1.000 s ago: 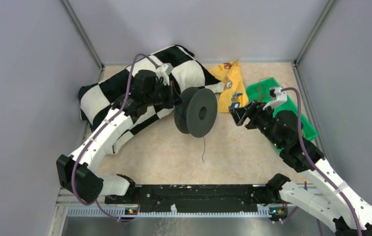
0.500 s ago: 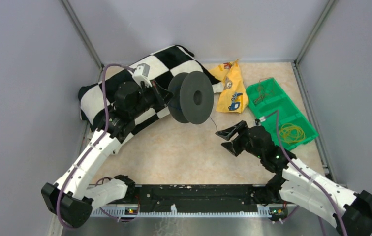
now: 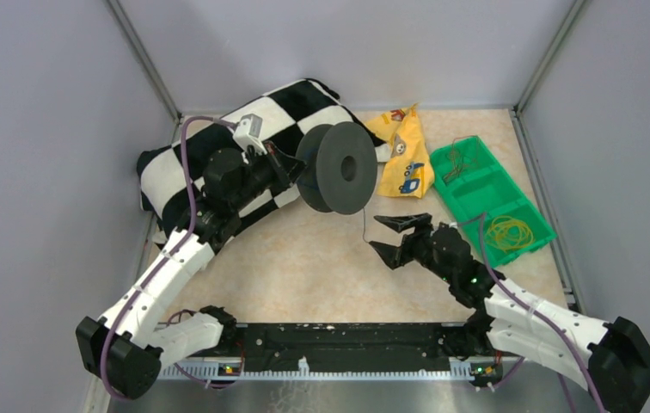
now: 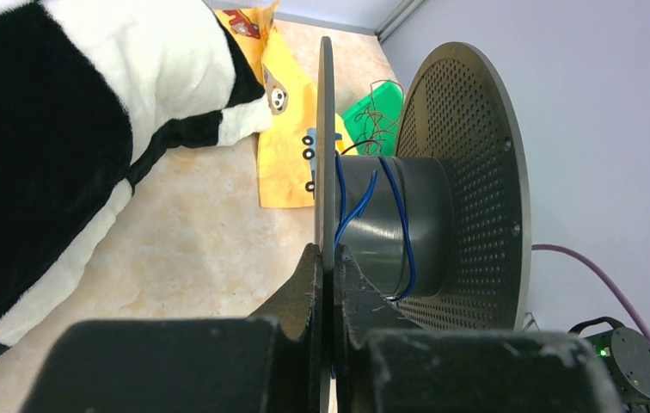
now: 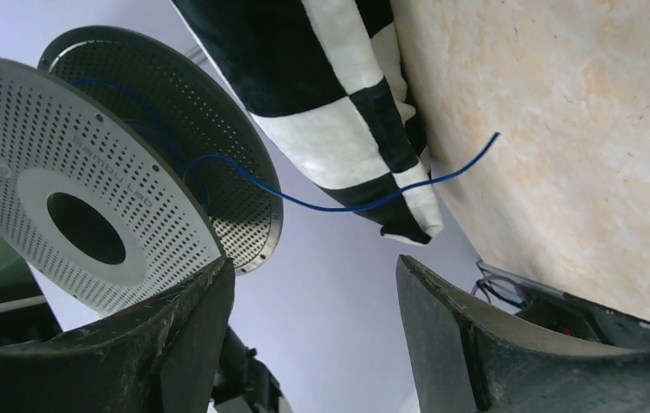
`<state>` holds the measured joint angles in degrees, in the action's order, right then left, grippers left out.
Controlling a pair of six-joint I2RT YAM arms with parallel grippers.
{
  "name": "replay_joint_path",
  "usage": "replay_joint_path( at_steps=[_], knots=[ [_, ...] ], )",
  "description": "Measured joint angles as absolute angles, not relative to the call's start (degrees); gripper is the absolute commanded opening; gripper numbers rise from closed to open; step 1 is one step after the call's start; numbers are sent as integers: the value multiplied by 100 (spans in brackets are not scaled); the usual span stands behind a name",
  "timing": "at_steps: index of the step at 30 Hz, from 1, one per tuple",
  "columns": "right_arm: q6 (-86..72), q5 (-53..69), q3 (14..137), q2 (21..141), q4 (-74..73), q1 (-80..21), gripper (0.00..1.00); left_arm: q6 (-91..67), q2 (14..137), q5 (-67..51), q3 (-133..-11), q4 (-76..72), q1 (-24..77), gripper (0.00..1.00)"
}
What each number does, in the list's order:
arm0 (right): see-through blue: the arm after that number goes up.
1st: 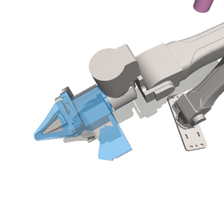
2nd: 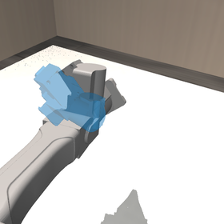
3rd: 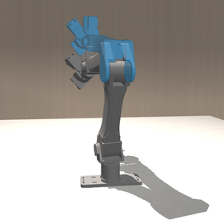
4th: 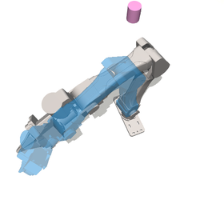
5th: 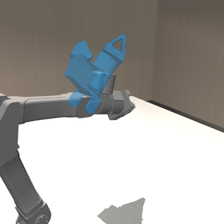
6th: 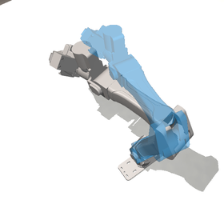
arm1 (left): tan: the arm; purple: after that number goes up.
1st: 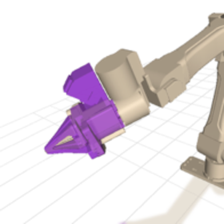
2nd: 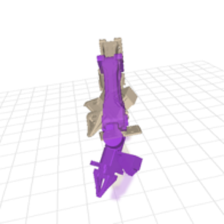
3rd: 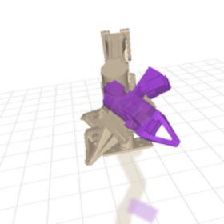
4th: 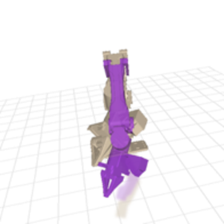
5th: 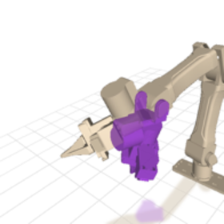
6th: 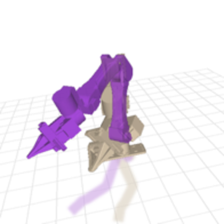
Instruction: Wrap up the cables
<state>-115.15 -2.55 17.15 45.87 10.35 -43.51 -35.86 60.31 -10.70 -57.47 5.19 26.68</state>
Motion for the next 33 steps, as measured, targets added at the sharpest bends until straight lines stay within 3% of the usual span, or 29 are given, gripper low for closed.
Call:
replay_joint_path(
  at_steps=[33],
  knots=[
    [-11966,-287,1262,5529,2836,-4425,71,-3570,5402,-1817,-4456,-1544,2668,0]
  ],
)
